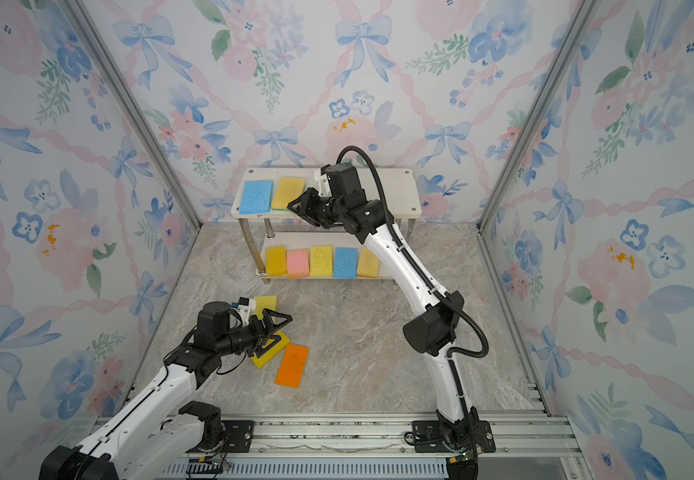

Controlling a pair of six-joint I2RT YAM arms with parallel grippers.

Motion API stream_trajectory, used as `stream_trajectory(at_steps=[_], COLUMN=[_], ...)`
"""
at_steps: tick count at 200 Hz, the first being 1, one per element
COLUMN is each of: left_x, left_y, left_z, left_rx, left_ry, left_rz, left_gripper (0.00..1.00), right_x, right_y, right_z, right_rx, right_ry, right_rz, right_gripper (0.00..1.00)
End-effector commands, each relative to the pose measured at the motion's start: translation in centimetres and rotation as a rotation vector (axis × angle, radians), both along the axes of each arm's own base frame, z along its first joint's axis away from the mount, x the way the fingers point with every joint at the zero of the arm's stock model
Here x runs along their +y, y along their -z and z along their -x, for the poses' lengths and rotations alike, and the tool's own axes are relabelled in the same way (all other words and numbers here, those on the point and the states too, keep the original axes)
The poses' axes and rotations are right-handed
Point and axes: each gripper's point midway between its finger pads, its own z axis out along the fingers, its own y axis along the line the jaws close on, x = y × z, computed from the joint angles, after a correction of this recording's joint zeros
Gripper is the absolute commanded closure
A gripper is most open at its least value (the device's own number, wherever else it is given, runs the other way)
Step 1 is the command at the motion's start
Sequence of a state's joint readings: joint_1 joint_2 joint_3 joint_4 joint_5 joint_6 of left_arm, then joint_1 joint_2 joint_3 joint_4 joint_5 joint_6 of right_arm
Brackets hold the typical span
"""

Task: Place and organize the cleaning sponges onto the shelf
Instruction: 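Lower the scrub sponge beside the blue sponge and open the right gripper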

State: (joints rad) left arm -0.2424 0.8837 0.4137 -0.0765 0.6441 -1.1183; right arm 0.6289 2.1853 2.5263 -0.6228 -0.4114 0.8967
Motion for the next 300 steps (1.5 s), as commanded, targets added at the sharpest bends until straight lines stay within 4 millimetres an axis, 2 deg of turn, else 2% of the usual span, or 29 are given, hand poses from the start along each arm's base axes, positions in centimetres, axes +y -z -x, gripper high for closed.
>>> stream_trajectory(at_steps=[1,45,71,96,118,163,198,239,300], left_x=[-0.3,-0.4,-0.4,-0.4,-0.4,-0.6,-0.7,-0.6,-0.4], left_y=[-0.7,-0.8,-0.8,-1.0,-1.1,-1.4,-1.6,-1.7,-1.3], left_z=[-0.3,-0.4,-0.4,-0.5,-0.6,-0.7,-0.5,-0.1,0.3], left_rx=[-0.036,-0.039,-0.039,-0.042,-0.045,-0.049,-0.045,-0.044,-0.033], left_ry=[0.024,0.025,0.025,0.025,0.026,0.033,0.038,0.045,0.048], left_rz=[-0.014,-0.016,-0.015,-0.014,-0.016,-0.014,-0.007,-0.020,-0.022], left_gripper=[0.02,0.02,0.02,0.02,0.02,0.02,0.02,0.02,0.02], right_x=[-0.1,-0.7,-1.8,-3.2,-4.2,-5.0,-4.7,-4.2,-2.2], right_y=[0.1,-0.3,-0.8,-1.5,-2.1,-3.2,-3.9,-2.2,-0.8], right_z=[-0.3,0.4,1.4,2.2,2.4,1.3,-1.1,-3.4,-3.8], right_rx=[-0.004,-0.015,-0.031,-0.058,-0.074,-0.102,-0.129,-0.096,-0.061], right_ry=[-0.008,-0.011,-0.005,0.011,0.026,0.062,0.087,0.110,0.087], right_rz=[-0.001,0.015,0.049,0.089,0.106,0.088,0.034,0.012,-0.027], right_gripper=[0.66,0.57,0.51,0.39,0.31,0.26,0.25,0.25,0.25])
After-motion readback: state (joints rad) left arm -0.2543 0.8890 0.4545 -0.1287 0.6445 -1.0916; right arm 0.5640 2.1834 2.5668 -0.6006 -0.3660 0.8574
